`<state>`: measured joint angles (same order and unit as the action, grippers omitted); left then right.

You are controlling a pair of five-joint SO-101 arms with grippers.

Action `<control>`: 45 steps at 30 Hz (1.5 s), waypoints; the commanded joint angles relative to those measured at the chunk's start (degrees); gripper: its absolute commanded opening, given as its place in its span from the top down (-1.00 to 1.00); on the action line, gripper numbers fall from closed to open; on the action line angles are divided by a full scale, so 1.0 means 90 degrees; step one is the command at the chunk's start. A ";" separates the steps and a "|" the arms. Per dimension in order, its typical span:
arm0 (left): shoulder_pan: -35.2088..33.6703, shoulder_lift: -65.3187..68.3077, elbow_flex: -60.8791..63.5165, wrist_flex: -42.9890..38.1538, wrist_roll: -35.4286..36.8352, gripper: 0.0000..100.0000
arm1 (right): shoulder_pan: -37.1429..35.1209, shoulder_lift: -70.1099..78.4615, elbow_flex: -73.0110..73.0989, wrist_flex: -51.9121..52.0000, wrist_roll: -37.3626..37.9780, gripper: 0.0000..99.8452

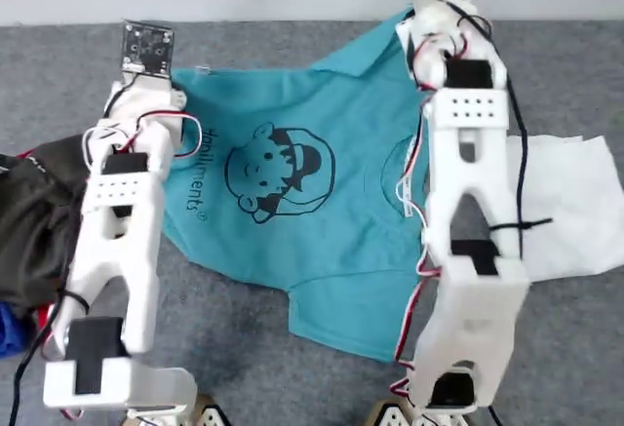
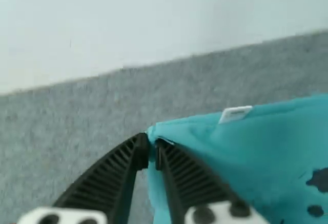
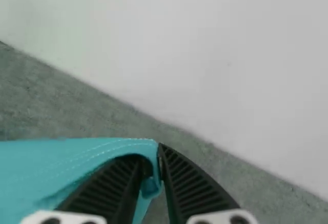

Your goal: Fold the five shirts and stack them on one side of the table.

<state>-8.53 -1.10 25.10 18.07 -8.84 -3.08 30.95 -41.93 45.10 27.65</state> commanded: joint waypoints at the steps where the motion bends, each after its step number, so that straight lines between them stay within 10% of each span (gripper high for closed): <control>1: -0.0186 0.0010 -0.0366 0.0479 0.0039 0.97 | -0.0151 0.0220 -0.1924 0.2242 -0.0010 0.98; 10: -0.0381 -0.0801 -0.0376 0.2823 0.0029 0.97 | -0.0562 0.0327 -0.3946 0.6471 0.0625 0.98; 20: -0.1035 -0.1094 -0.0357 0.4405 -0.0938 0.97 | -0.1060 -0.1578 0.0039 0.6452 0.0498 0.98; 45: -0.1241 -0.1035 0.0904 0.4591 -0.1426 0.97 | -0.1372 -0.6266 0.7951 0.4703 0.1553 0.98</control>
<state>-19.34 -8.22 32.40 59.38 -19.12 -15.21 -22.51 27.60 89.58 39.96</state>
